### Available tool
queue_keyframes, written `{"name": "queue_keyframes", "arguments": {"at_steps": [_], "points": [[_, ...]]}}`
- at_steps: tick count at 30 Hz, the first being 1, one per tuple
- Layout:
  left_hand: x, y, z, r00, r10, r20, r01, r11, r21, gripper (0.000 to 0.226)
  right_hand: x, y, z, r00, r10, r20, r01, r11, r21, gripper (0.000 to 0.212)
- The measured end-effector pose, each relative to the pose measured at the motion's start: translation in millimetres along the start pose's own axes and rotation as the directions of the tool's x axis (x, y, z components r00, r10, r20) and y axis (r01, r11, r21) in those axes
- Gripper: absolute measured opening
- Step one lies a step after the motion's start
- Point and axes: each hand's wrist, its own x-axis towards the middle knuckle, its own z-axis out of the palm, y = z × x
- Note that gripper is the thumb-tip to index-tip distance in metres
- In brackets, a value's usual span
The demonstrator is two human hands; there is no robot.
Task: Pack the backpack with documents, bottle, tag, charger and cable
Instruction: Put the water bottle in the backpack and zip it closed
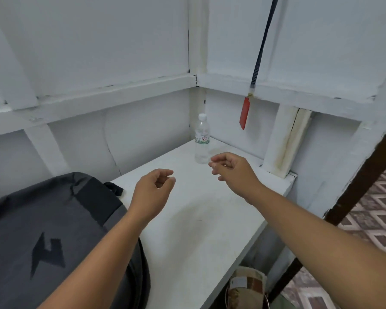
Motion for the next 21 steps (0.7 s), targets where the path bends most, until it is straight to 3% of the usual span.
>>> {"name": "queue_keyframes", "arguments": {"at_steps": [7,14,18,21], "points": [[37.6,-3.0,34.5,0.989,-0.069,0.132,0.076,0.996,-0.046,0.019,38.6,18.8,-15.5,0.999,0.035,-0.001,-0.035,0.999,-0.003,0.010],[84.7,-11.5,69.6,0.977,-0.147,0.155,0.148,0.989,0.002,0.018,113.8,40.9,-33.9,0.995,0.073,0.070,-0.072,0.997,-0.015,0.019],[122.1,-16.5,89.1,0.972,-0.171,0.160,0.167,0.985,0.037,0.021,166.6,50.2,-40.2,0.992,0.071,0.106,-0.066,0.997,-0.051,0.033],[147.8,-19.9,104.7,0.970,-0.194,0.145,0.189,0.981,0.052,0.024,201.2,58.1,-40.2,0.993,0.054,0.103,-0.044,0.995,-0.094,0.056]]}}
